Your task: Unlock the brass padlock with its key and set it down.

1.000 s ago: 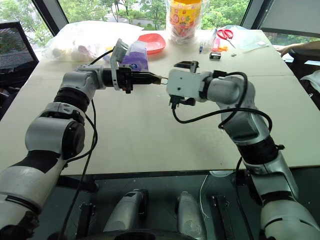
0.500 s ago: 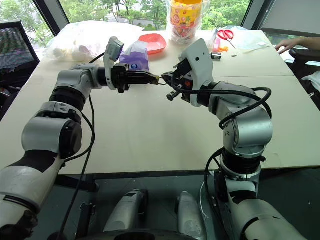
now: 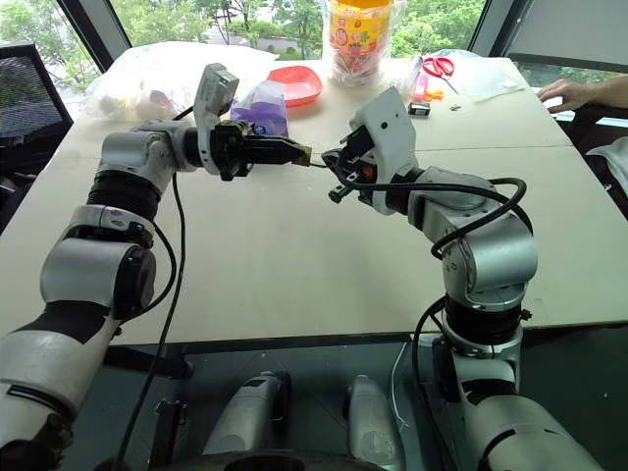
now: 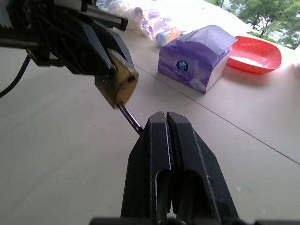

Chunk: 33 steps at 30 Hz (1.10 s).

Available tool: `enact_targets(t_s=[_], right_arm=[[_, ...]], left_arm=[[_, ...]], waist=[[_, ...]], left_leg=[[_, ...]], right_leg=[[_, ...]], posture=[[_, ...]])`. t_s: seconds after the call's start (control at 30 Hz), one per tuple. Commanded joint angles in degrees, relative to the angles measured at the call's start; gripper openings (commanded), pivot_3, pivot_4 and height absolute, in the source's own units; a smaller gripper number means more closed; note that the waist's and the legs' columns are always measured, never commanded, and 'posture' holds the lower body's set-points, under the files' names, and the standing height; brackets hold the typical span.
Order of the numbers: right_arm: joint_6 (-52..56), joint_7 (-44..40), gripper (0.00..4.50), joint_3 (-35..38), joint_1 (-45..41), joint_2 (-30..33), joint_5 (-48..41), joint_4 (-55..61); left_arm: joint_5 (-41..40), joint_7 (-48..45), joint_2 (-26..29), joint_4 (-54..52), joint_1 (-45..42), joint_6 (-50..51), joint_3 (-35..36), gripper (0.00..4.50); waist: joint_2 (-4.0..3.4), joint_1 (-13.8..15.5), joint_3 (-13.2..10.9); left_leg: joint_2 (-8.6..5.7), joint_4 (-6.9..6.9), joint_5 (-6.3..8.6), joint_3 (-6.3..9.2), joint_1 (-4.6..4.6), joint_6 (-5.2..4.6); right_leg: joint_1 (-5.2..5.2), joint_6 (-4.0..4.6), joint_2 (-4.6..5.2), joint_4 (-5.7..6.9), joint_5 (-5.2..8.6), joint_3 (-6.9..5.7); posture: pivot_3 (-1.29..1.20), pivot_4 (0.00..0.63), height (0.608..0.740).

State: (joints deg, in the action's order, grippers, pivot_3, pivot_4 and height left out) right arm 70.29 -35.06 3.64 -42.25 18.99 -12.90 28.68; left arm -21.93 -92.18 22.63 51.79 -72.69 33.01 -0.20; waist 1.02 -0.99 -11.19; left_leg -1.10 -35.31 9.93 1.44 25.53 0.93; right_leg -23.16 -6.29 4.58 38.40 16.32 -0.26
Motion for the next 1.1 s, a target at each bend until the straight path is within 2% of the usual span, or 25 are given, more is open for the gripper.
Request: enact_targets(t_s=[0.03, 0.3, 0.43, 0.63, 0.73, 0.9, 1.0, 1.1], right_arm=[[-1.22, 0.56, 0.03, 0.5, 0.54, 0.72, -2.53, -0.09], [1.57, 1.87, 0.03, 1.31, 2.31, 0.72, -8.6, 3.48], [0.21, 5.88, 0.03, 1.89, 5.05, 1.45, -7.62, 5.16], [-7.3, 7.38, 0.03, 0.97, 5.0, 8.03, -4.5, -1.21], [-10.55, 8.43, 0.03, 1.34, 4.86, 8.53, -4.03, -4.16], [-12.7, 9.84, 0.03, 3.41, 1.62, 4.75, -7.04, -6.06], [-9.91, 10.57, 0.03, 8.89, 0.37, -2.42, -15.47, -3.97], [-7.61, 10.9, 0.03, 9.91, 0.94, -4.41, -19.02, -3.25]], left_arm=[[-5.35, -0.32, 2.03, -5.28, -0.23, 2.06, -1.83, 0.14], [-2.68, 1.62, 0.37, -0.43, -1.38, -1.8, 0.52, 0.14], [-1.97, 0.93, -0.54, 1.23, -1.61, -1.85, 0.44, 0.14], [-2.29, -0.19, -0.5, 2.34, -2.69, -1.36, 0.68, 0.14], [-2.66, -0.19, -0.46, 2.56, -3.06, -1.13, 0.83, 0.14], [-3.01, -0.32, -0.61, 2.05, -2.67, -0.42, 0.29, 0.14], [-2.98, -0.23, -0.92, 2.78, -2.79, -0.33, 1.09, 0.14], [-3.59, 0.51, -1.05, 4.45, -3.86, 0.44, 2.89, 0.14]], waist=[[0.0, 0.01, 0.0], [0.0, 0.17, 0.0], [0.0, 0.2, 0.0], [0.0, 0.18, 0.0], [0.0, 0.1, 0.0], [0.0, -0.01, 0.0], [0.0, 0.0, 0.0], [0.0, 0.16, 0.0]], left_leg=[[0.0, 0.0, 0.0, 0.0, -0.01, 0.0], [0.0, -0.01, 0.0, 0.0, 0.0, -0.01], [-0.01, -0.01, 0.0, 0.0, 0.02, -0.01], [-0.02, -0.02, 0.0, -0.02, 0.0, -0.02], [-0.02, -0.02, 0.0, -0.02, 0.01, -0.02], [-0.01, -0.01, -0.01, -0.03, 0.01, -0.02], [0.02, 0.0, -0.01, -0.02, 0.01, -0.02], [0.03, 0.01, -0.01, -0.01, 0.01, -0.02]], right_leg=[[0.0, 0.0, 0.0, 0.0, 0.0, 0.0], [0.02, 0.0, 0.0, -0.01, 0.0, 0.0], [0.01, 0.0, 0.01, -0.02, 0.0, 0.0], [0.02, 0.0, 0.0, -0.02, 0.0, 0.0], [0.01, 0.0, 0.0, -0.03, 0.0, 0.0], [0.01, 0.0, -0.01, -0.02, 0.0, 0.0], [0.0, 0.0, -0.02, -0.02, 0.0, 0.0], [0.0, 0.0, -0.02, -0.02, 0.0, 0.0]], posture=[[0.0, 0.15, 0.74], [0.0, 0.15, 0.74], [0.0, 0.15, 0.74], [0.0, 0.15, 0.74], [0.0, 0.15, 0.74], [0.0, 0.15, 0.74], [0.0, 0.15, 0.74], [0.0, 0.15, 0.74]])
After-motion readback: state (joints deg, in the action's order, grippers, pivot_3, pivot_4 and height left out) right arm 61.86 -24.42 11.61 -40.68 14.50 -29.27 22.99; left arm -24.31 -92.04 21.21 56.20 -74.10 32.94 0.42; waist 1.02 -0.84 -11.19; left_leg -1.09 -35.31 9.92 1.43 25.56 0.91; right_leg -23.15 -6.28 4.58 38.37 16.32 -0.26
